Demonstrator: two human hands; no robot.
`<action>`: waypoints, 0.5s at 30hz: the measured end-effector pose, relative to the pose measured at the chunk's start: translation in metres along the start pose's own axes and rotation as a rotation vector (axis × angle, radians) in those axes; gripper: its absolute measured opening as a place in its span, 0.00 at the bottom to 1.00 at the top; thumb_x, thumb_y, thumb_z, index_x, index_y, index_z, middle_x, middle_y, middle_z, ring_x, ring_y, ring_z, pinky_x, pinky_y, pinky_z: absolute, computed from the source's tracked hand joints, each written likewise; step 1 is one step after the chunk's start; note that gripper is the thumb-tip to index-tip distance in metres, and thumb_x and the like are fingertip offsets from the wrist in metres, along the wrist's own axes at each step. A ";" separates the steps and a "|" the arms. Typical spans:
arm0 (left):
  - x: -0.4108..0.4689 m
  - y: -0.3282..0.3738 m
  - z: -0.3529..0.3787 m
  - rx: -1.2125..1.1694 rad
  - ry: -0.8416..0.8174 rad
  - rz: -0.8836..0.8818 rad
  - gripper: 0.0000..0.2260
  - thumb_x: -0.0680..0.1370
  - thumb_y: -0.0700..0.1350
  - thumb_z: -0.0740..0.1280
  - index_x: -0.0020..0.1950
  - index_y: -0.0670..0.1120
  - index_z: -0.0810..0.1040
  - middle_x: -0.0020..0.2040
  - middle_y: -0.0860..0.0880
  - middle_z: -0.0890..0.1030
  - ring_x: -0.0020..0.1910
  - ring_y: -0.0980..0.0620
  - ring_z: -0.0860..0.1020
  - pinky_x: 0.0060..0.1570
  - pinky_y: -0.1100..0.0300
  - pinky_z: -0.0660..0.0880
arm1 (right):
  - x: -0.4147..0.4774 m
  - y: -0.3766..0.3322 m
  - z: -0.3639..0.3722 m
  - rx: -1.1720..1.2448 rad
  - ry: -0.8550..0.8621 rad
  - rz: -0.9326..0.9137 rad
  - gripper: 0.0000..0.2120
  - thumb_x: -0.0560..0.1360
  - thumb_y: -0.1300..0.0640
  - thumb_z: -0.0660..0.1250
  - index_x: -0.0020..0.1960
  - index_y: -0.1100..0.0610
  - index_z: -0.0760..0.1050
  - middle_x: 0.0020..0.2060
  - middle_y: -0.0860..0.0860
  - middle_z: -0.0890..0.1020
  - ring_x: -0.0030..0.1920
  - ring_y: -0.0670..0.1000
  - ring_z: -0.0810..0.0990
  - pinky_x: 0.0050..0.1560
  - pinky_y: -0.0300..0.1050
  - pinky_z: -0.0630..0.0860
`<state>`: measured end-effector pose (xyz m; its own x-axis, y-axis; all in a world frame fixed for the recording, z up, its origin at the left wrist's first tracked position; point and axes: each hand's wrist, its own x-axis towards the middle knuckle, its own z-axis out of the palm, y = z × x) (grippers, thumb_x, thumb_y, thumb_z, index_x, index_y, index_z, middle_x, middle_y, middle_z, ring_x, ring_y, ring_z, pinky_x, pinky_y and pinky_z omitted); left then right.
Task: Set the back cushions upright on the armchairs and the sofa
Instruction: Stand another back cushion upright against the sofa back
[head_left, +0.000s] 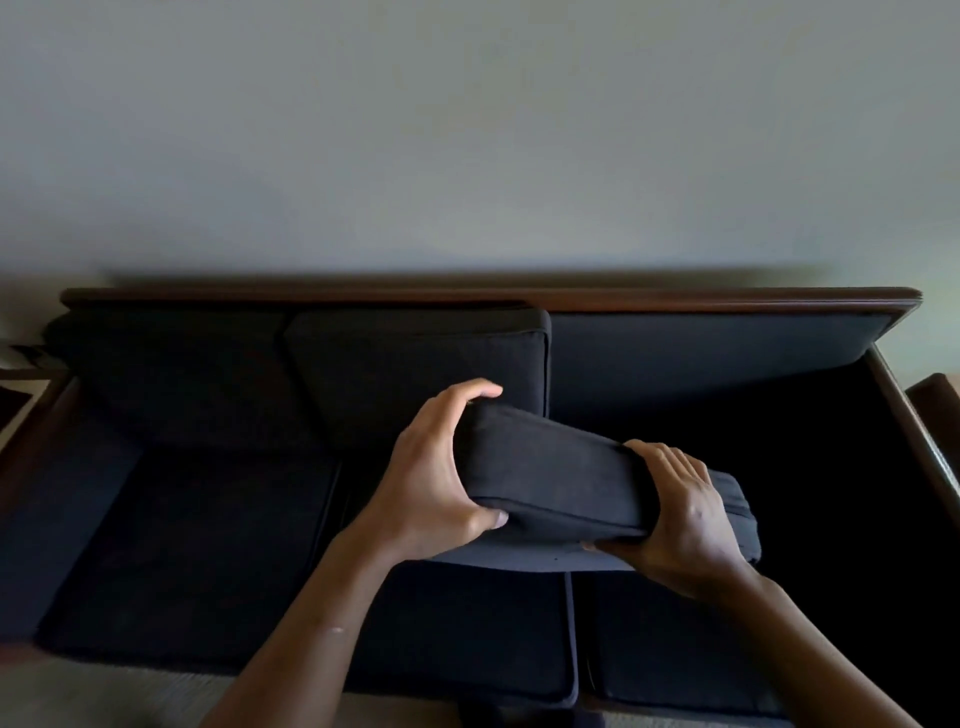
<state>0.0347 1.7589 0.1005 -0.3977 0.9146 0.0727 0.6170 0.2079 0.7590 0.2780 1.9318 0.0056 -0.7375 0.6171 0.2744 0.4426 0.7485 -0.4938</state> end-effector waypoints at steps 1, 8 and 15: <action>0.006 0.009 -0.005 0.029 -0.014 0.044 0.48 0.58 0.44 0.85 0.75 0.58 0.70 0.71 0.60 0.74 0.72 0.56 0.72 0.71 0.57 0.69 | 0.003 0.004 0.002 0.067 -0.009 0.022 0.51 0.56 0.30 0.81 0.70 0.55 0.72 0.62 0.45 0.77 0.62 0.51 0.77 0.66 0.52 0.73; 0.051 0.000 0.037 0.202 -0.103 0.143 0.46 0.61 0.45 0.84 0.76 0.50 0.68 0.61 0.60 0.70 0.58 0.62 0.66 0.64 0.64 0.63 | 0.000 0.025 0.051 0.467 -0.251 0.181 0.48 0.70 0.30 0.72 0.83 0.47 0.59 0.80 0.39 0.64 0.79 0.44 0.63 0.79 0.55 0.64; 0.069 -0.052 0.131 0.207 -0.184 0.152 0.50 0.69 0.60 0.80 0.84 0.45 0.61 0.78 0.47 0.71 0.76 0.49 0.68 0.79 0.51 0.61 | -0.003 0.024 0.094 0.960 -0.022 0.543 0.36 0.80 0.32 0.59 0.83 0.48 0.60 0.79 0.47 0.69 0.78 0.47 0.68 0.79 0.58 0.64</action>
<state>0.0643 1.8562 -0.0185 -0.1720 0.9842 0.0426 0.7925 0.1126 0.5994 0.2427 1.9248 -0.0846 -0.5779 0.7953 -0.1833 0.1374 -0.1266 -0.9824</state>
